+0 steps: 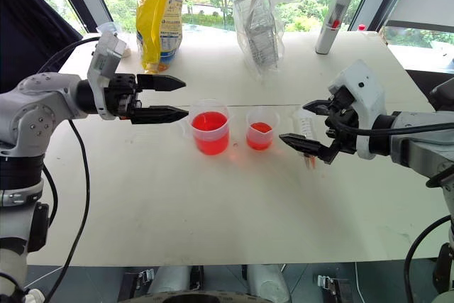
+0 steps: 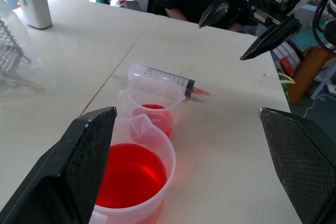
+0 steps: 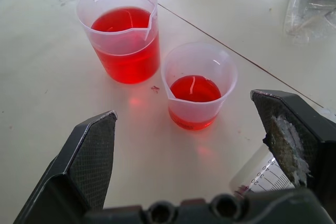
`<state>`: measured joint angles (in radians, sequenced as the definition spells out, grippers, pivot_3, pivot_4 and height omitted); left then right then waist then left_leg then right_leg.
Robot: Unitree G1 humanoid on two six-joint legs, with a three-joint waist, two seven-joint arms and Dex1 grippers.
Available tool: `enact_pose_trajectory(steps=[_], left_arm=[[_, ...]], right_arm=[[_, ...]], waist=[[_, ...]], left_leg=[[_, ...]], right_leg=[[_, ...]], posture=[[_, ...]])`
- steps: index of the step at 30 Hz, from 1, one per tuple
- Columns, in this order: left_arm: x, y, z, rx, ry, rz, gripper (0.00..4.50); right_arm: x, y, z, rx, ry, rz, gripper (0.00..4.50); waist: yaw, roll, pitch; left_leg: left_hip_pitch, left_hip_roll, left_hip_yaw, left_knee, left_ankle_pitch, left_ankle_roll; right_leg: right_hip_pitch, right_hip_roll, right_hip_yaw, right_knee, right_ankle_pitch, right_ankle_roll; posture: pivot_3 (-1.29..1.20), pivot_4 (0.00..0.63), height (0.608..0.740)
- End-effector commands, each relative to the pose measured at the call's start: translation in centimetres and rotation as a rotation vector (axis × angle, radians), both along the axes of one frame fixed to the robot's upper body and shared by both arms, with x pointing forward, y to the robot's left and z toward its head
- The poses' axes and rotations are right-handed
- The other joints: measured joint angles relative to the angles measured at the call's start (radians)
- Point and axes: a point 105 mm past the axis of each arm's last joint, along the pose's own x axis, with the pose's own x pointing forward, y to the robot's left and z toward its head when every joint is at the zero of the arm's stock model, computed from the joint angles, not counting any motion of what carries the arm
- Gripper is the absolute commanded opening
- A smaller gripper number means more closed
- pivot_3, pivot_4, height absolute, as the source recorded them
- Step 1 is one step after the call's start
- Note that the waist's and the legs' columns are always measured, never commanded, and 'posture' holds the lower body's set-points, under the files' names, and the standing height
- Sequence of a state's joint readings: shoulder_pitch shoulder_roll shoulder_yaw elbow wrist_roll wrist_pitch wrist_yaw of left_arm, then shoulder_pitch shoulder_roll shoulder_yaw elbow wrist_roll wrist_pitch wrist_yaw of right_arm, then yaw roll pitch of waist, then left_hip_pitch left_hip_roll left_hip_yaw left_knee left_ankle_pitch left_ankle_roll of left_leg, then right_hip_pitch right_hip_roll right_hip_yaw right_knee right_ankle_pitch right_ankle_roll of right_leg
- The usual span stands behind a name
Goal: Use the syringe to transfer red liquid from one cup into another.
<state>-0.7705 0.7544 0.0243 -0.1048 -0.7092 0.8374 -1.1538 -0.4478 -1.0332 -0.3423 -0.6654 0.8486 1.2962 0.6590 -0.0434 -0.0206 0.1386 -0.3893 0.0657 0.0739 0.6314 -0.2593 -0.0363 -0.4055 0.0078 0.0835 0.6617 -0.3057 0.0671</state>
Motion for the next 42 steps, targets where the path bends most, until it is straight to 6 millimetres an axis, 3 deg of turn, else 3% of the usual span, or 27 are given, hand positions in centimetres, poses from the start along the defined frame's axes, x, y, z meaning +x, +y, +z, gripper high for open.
enact_pose_trajectory(steps=[1, 24, 30, 42], left_arm=[[-0.1, 0.1, 1.4, -0.009, -0.066, -0.009, 4.5], [0.1, 0.2, 1.4, -0.024, -0.072, -0.017, 4.5], [0.2, 0.0, 1.3, -0.026, -0.071, -0.024, 4.5], [0.1, -0.5, 0.7, -0.04, -0.074, -0.036, 4.5]], right_arm=[[-0.1, 0.2, 1.1, -0.011, -0.054, 0.012, 4.47], [0.0, -0.7, 0.7, -0.026, -0.038, -0.032, 4.47], [1.2, -2.3, 0.9, -0.028, 0.0, -0.142, 4.47], [6.0, -6.8, -0.1, -0.014, 0.184, -0.48, 4.47]], waist=[[0.0, 0.0, 0.0], [0.0, 0.0, 0.0], [0.0, 0.0, 0.0], [-0.001, 0.0, 0.0]], left_leg=[[0.0, 0.0, 0.0, 0.0, 0.0, 0.0], [0.0, 0.0, 0.0, 0.0, 0.0, 0.0], [0.0, 0.0, 0.0, 0.0, 0.0, 0.0], [0.0, 0.0, 0.001, 0.0, 0.0, 0.0]], right_leg=[[0.0, 0.0, 0.0, 0.0, 0.0, 0.0], [0.0, 0.0, 0.0, 0.0, 0.0, 0.0], [0.0, 0.0, 0.0, 0.0, 0.0, 0.0], [-0.001, 0.0, 0.001, 0.0, 0.0, 0.0]], posture=[[0.0, 0.15, 0.739], [0.0, 0.15, 0.739], [0.0, 0.15, 0.739], [0.0, 0.15, 0.739]])
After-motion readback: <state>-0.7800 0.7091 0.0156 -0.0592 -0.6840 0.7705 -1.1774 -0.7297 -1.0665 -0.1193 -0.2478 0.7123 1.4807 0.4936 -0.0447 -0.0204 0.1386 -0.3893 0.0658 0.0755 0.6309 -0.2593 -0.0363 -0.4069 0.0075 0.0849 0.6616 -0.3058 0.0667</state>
